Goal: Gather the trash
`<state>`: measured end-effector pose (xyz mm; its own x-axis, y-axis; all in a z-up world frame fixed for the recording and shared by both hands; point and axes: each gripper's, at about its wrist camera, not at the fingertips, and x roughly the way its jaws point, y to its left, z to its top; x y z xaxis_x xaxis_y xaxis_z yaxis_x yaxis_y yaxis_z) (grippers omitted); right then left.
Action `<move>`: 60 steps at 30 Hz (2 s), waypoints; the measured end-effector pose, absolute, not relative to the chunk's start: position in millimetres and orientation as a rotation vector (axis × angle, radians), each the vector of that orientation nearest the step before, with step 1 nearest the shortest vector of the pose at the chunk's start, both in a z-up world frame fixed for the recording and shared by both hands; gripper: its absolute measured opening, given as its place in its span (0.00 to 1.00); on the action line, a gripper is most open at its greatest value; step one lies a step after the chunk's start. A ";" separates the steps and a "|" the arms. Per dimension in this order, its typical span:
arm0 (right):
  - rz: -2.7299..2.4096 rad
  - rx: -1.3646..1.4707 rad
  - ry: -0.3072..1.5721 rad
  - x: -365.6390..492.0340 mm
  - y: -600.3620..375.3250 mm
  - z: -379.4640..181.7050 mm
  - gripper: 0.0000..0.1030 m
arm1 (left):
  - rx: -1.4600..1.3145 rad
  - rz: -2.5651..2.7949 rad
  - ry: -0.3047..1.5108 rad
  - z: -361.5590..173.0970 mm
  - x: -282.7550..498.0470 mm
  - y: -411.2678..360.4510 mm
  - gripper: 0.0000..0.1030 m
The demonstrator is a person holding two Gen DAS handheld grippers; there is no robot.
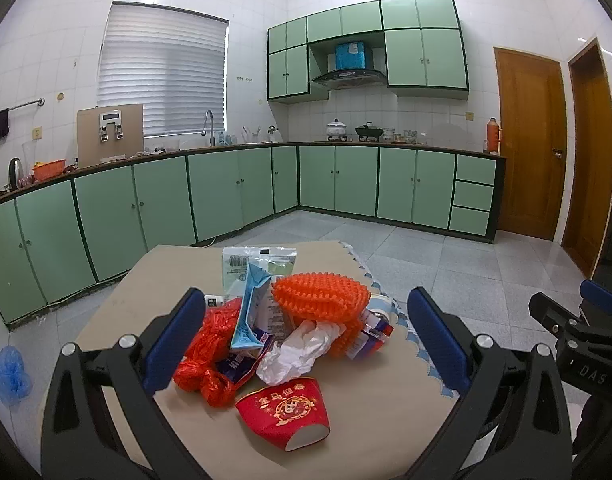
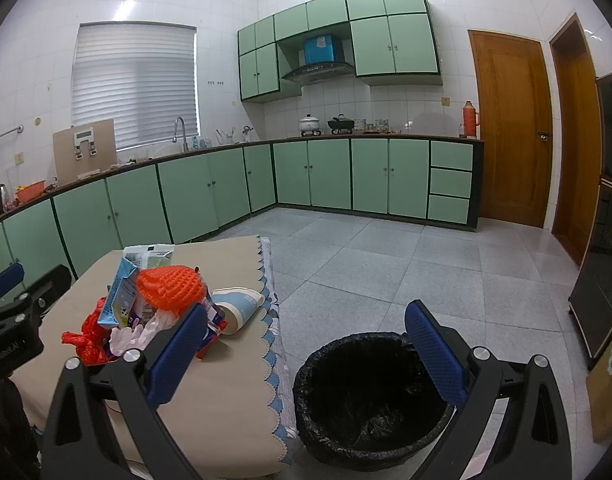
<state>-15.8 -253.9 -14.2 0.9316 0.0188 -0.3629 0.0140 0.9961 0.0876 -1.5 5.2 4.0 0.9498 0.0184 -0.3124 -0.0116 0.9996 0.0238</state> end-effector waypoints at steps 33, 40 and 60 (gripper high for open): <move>0.003 0.087 0.369 -16.2 -252.1 -13.2 0.94 | 0.017 0.023 0.323 7.6 -1.9 7.6 0.95; 0.002 0.087 0.368 -16.2 -252.1 -13.2 0.94 | 0.017 0.025 0.325 5.9 -1.4 9.3 0.95; 0.004 0.088 0.366 -15.8 -251.6 -13.2 0.94 | 0.017 0.027 0.330 5.7 -1.4 9.3 0.95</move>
<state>-15.8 -251.6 -13.2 0.9337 0.0202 -0.3574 0.0117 0.9962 0.0869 -1.4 9.3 5.7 0.9457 0.0292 -0.3237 -0.0236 0.9995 0.0211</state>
